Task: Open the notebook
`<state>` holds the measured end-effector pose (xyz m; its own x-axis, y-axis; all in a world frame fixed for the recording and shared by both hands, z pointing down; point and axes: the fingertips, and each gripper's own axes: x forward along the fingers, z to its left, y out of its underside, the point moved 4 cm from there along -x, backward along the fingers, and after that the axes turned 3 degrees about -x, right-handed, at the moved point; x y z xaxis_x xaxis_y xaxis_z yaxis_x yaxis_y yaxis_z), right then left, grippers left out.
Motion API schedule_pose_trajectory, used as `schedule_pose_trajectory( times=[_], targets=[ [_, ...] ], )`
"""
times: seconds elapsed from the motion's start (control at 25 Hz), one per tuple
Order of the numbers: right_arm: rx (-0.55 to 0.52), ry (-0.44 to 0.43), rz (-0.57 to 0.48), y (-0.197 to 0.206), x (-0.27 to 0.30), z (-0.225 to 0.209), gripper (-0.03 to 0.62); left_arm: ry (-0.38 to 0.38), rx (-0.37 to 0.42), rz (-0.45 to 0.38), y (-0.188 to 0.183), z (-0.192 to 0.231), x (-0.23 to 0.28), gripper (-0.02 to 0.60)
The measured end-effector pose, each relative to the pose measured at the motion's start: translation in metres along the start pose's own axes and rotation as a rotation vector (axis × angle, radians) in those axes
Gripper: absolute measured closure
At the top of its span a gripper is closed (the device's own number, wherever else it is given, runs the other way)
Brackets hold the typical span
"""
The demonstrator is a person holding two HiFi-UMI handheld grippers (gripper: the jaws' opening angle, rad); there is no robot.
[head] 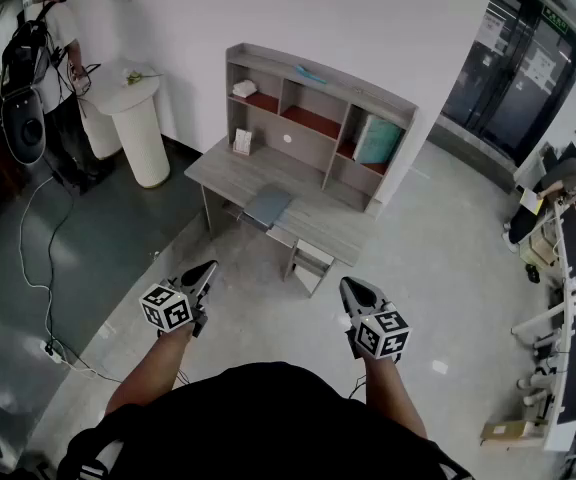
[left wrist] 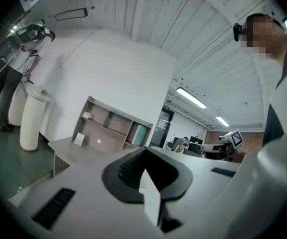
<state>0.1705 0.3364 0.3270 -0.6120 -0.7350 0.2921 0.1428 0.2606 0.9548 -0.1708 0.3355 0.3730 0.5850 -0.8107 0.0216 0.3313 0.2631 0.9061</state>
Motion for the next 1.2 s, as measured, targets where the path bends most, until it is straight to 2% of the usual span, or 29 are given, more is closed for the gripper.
schedule_pose_trajectory(
  times=[0.2, 0.48, 0.8, 0.96, 1.08, 1.2],
  targets=[
    [0.002, -0.003, 0.011, 0.004, -0.002, 0.014, 0.594, 0.018, 0.000, -0.004, -0.009, -0.003, -0.010, 0.574],
    [0.022, 0.009, 0.024, 0.011, 0.006, 0.037, 0.594, 0.051, -0.034, 0.035, -0.005, 0.003, -0.024, 0.574],
    [0.038, 0.036, 0.026, 0.014, 0.012, 0.066, 0.594, 0.095, 0.068, 0.062, -0.015, 0.006, -0.048, 0.574],
    [0.024, 0.042, 0.048, 0.015, 0.015, 0.079, 0.594, 0.093, 0.058, 0.064, -0.015, 0.017, -0.061, 0.574],
    [-0.027, 0.047, 0.074, 0.014, 0.021, 0.087, 0.594, 0.086, 0.047, 0.063, -0.016, 0.026, -0.064, 0.574],
    [-0.036, 0.034, 0.086, 0.015, 0.025, 0.093, 0.594, 0.088, 0.012, 0.052, -0.014, 0.032, -0.067, 0.574]
  ],
)
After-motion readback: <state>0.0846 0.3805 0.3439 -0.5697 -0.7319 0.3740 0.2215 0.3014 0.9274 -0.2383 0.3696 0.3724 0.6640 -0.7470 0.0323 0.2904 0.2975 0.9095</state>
